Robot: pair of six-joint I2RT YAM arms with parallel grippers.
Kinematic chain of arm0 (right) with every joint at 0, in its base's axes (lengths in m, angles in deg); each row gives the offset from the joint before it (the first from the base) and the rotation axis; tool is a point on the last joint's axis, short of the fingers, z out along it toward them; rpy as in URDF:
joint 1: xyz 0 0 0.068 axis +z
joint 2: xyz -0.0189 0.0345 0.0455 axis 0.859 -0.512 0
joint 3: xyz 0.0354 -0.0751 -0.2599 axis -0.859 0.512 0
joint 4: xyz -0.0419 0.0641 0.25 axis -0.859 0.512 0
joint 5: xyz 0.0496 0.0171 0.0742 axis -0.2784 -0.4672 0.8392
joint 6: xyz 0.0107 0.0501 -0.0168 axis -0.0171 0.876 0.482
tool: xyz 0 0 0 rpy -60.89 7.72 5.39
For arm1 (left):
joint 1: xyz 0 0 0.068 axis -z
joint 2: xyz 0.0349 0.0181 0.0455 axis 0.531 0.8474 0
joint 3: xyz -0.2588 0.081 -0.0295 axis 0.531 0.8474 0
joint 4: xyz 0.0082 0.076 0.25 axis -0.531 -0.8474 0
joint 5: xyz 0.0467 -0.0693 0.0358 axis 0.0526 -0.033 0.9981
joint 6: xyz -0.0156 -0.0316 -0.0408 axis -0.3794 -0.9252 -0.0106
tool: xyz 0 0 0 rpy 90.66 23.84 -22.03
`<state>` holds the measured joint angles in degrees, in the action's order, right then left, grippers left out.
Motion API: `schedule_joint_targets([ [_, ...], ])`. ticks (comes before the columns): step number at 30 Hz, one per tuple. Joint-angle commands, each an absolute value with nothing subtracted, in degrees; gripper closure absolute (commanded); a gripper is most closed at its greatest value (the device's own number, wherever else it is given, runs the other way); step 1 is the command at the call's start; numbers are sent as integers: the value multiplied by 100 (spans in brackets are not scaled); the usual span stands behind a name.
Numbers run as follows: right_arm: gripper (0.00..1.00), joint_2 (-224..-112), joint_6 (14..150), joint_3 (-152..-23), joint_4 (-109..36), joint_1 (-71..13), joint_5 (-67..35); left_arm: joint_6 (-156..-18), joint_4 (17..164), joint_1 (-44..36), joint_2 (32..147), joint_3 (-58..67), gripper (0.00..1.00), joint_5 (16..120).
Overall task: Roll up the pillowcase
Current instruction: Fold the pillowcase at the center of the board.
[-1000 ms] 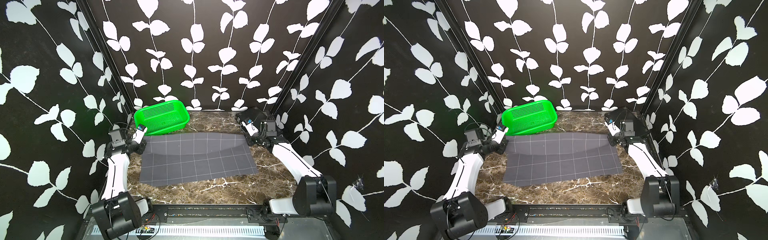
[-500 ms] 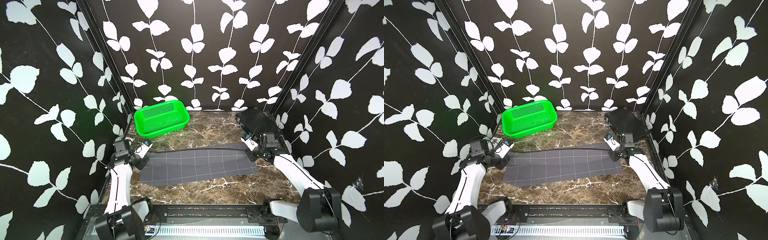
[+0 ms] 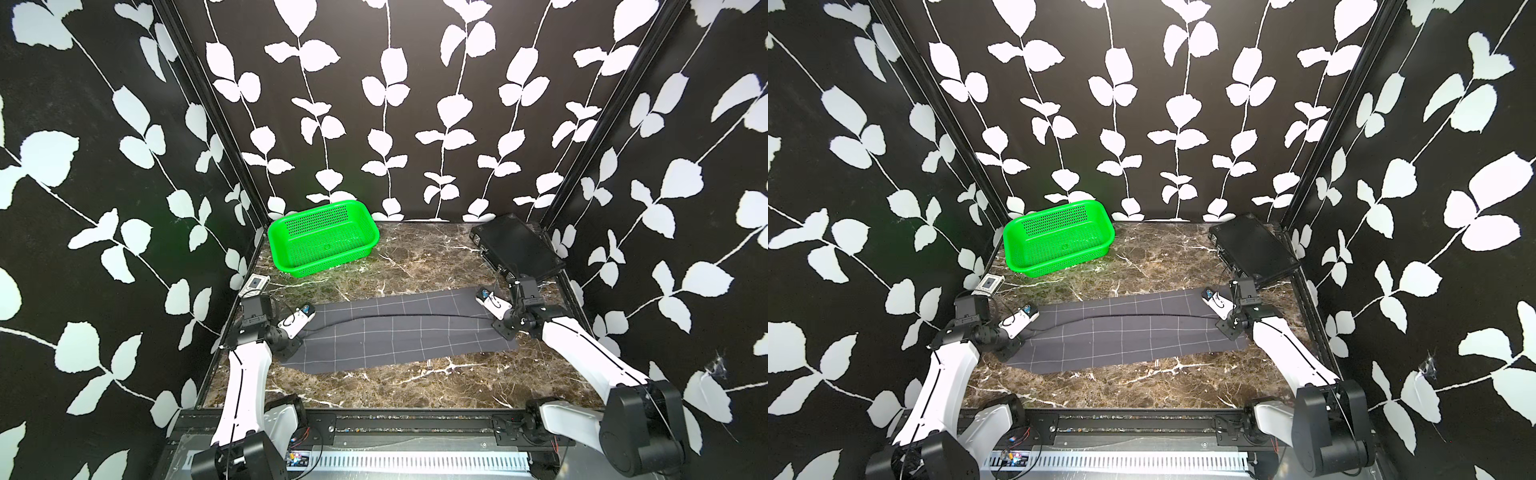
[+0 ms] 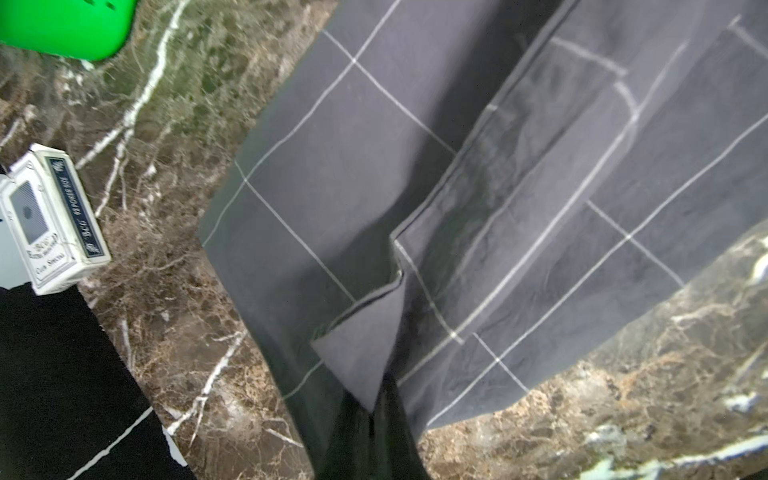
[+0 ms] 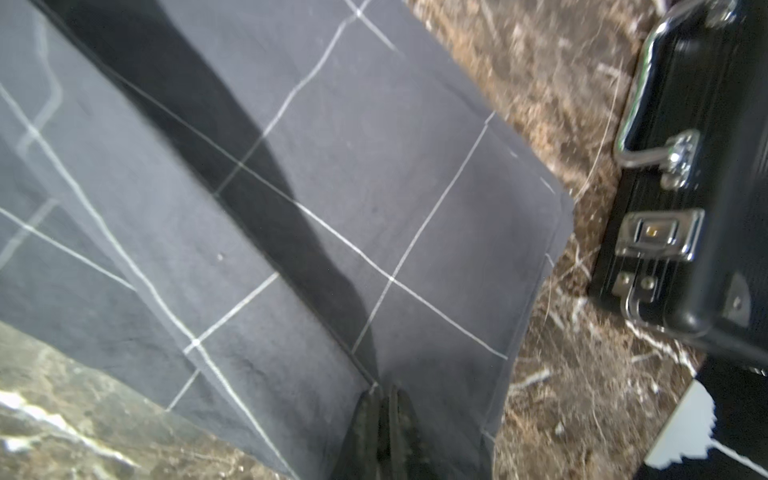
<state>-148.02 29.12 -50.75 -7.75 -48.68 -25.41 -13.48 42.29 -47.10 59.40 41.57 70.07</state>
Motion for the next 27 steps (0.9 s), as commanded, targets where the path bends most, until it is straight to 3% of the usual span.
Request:
schedule_joint_targets([
  [1,91,-14612,2872,-4745,-573,-4697,-3161,-1223,4038,-4687,5821,4356,100,7166],
  [12,79,-14468,2832,-4287,-388,-4310,-4000,-847,3895,-4658,5913,4549,95,7412],
  [22,66,-13991,2815,-4579,105,-4269,-3392,-420,3283,-4587,5570,4544,59,7741],
  [27,63,-13570,2705,-4795,615,-4259,-2970,-384,2758,-4586,5412,4158,49,8041],
])
